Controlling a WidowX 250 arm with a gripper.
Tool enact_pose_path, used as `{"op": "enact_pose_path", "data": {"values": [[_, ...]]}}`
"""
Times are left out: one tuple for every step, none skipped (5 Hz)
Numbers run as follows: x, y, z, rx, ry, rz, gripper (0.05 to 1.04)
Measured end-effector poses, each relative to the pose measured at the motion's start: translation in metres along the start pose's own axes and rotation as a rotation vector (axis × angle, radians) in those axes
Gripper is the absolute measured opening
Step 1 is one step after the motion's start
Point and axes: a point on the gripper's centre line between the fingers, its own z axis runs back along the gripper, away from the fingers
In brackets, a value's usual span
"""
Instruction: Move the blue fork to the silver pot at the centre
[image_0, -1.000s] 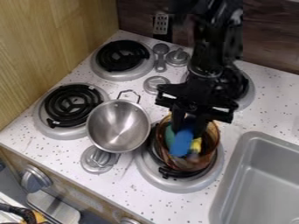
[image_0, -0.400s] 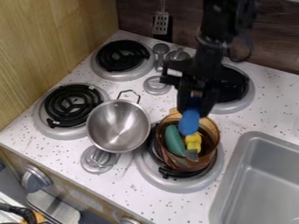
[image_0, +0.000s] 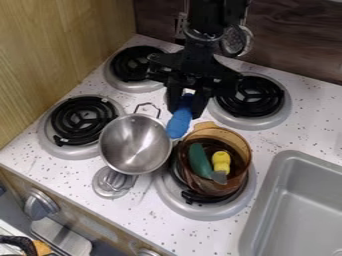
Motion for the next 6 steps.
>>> {"op": "enact_pose_path", "data": {"values": [[-0.005,0.030,-0.005,0.015,0.000,0.040,0.339],[-0.010,0.047,-0.018,0.001,0.000,0.033,0.339],[-0.010,0.059,-0.023,-0.001,0.007,0.101,0.339],[-0.013,0.061,-0.032,-0.013,-0.007,0.216,0.339],[-0.014,0.064,-0.041,-0.023,0.005,0.234,0.339],[-0.028,0.057,-0.036,0.002,0.060,0.231,0.339]]}}
